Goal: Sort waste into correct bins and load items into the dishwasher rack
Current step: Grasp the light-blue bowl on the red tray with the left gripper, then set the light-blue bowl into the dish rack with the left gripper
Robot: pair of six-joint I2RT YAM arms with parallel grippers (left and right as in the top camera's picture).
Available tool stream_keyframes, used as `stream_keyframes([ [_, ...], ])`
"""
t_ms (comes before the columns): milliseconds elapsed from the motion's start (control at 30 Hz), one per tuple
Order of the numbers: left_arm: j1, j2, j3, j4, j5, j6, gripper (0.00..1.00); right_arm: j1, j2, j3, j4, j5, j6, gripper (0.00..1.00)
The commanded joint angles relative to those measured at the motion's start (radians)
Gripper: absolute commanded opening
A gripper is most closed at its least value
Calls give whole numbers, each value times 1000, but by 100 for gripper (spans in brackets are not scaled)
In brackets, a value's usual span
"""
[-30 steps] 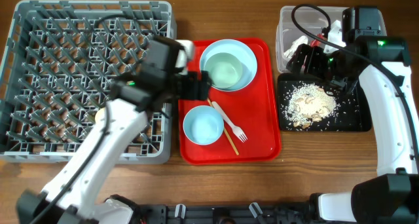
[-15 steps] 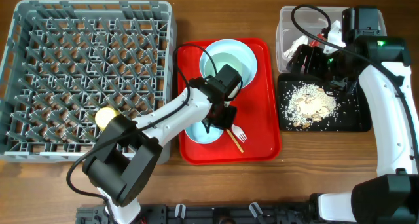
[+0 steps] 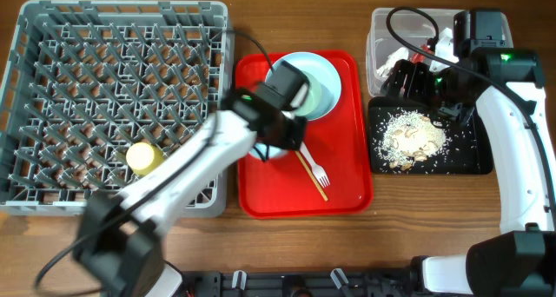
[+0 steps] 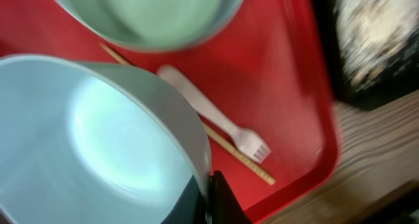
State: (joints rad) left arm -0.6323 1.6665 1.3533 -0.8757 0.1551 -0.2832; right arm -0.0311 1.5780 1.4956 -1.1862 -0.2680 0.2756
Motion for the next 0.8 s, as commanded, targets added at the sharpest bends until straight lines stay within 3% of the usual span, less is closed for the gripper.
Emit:
stream_keyframes([
  [0,137,-178,49,2,89,57,4,0,-24,2,-2,14,12,100],
  [167,520,-209,49,68,535,242,4,0,-24,2,-5,14,12,100],
  [267,733,-148,49,162,813,254,4,0,-24,2,-4,14,12,100],
  [433,932,63,48,286,1169,245,4,0,-24,2,-4,14,13,100],
  [567,1017,211,49,420,1302,151,4,-2,-24,2,-5,14,12,99],
  [767,1098,318,48,457,1307,137,4,-2,-24,2,-3,14,14,100],
])
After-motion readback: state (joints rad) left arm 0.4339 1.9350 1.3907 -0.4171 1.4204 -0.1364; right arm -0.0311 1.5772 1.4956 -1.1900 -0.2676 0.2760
